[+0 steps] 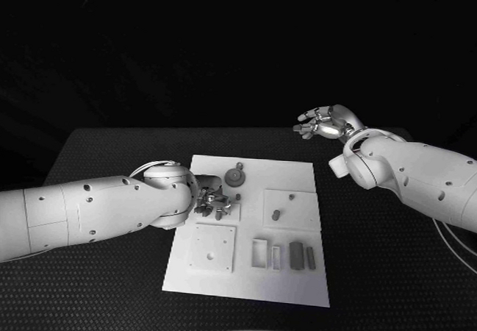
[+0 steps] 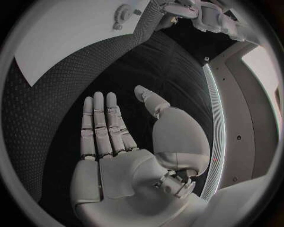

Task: Assemble the parts on the task board

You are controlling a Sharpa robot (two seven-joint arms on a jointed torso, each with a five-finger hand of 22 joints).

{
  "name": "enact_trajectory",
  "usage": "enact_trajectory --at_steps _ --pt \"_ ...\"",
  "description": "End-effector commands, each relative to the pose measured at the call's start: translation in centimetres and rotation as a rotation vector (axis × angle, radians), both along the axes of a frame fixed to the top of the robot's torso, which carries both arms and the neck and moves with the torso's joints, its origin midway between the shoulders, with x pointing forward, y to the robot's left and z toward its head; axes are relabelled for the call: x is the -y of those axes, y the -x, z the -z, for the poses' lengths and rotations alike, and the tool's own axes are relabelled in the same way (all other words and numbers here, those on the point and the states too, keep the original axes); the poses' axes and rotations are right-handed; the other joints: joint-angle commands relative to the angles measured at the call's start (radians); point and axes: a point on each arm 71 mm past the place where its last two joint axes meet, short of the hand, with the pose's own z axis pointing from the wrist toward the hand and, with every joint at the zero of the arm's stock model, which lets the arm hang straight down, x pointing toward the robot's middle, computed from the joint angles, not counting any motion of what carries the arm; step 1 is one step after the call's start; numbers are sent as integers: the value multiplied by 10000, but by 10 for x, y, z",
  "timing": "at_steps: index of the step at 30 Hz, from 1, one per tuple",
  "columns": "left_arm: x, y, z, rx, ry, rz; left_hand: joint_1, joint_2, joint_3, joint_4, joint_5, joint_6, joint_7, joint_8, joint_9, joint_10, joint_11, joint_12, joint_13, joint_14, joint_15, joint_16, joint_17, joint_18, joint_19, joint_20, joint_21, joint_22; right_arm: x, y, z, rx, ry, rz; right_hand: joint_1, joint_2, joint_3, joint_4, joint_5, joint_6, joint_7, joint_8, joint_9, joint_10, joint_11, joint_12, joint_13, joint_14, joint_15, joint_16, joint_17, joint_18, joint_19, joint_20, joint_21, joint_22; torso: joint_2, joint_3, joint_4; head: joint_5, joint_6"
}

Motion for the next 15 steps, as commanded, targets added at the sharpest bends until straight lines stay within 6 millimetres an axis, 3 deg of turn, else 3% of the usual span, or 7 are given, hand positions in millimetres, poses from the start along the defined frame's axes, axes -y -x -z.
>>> enact_trajectory --at_steps 1,15 --pt "-4 3 7 -141 -428 160 216 45 47 23 -2 610 -540 26 0 -355 -311 35 -20 11 -82 49 -19 54 55 -1113 14 156 -1 0 0 18 -18 -158 -60 17 -54 -20 42 152 192 24 -11 -1188 773 68 -13 -3 52 -52 17 -109 58 18 -61 18 -3 3 8 -11 4" --pt "-12 0 6 154 -486 -18 400 -19 72 130 -61 567 -529 7 -7 -373 -302 18 -79 -7 -91 31 -53 56 58 -1112 5 153 -2 0 0 20 -19 -164 -72 16 -60 -13 43 151 193 26 -15 -1189 775 72 -22 -3 53 -56 21 -110 61 19 -70 26 0 -11 3 -5 41"
